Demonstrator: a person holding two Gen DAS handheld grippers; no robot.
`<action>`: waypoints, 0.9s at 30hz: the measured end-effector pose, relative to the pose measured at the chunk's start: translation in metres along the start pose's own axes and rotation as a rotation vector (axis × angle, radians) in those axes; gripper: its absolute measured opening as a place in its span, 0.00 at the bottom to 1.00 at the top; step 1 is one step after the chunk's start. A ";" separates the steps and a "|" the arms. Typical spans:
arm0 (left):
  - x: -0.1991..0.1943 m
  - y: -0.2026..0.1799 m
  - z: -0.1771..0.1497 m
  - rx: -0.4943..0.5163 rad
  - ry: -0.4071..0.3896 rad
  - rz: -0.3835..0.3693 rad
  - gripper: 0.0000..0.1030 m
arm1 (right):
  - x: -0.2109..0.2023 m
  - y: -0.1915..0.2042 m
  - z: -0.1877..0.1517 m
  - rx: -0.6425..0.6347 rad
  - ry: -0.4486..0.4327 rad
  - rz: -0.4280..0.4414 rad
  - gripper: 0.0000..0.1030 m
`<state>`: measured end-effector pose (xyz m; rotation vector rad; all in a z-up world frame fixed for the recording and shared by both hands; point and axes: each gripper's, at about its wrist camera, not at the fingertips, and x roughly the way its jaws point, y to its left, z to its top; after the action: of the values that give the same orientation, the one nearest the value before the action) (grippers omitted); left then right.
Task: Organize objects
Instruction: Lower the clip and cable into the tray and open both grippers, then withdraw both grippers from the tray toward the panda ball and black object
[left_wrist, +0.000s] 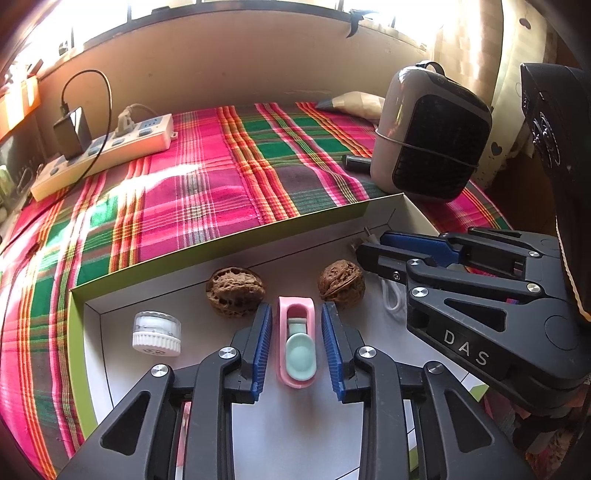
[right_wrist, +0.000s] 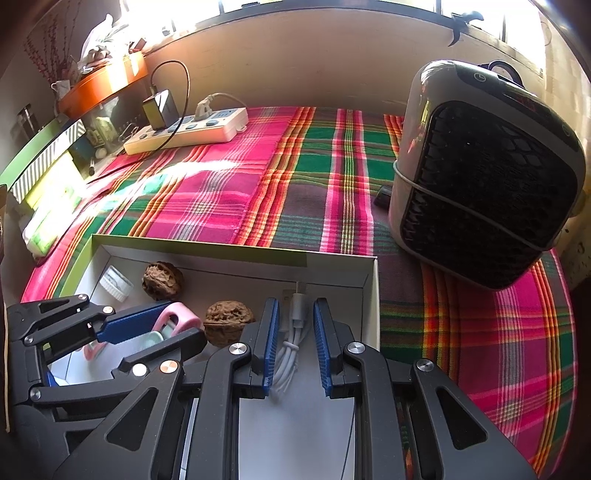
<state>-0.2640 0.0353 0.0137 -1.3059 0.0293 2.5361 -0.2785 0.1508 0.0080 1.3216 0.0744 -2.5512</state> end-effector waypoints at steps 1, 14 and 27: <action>-0.001 0.001 0.000 -0.002 0.001 -0.002 0.27 | -0.001 0.000 0.000 0.001 -0.001 -0.001 0.20; -0.012 0.000 -0.005 -0.011 -0.016 0.005 0.31 | -0.011 0.001 -0.004 0.011 -0.021 -0.010 0.27; -0.036 0.001 -0.016 -0.021 -0.053 0.046 0.32 | -0.033 0.006 -0.014 0.035 -0.054 -0.006 0.33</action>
<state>-0.2315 0.0229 0.0327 -1.2590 0.0217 2.6159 -0.2478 0.1547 0.0268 1.2651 0.0237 -2.6032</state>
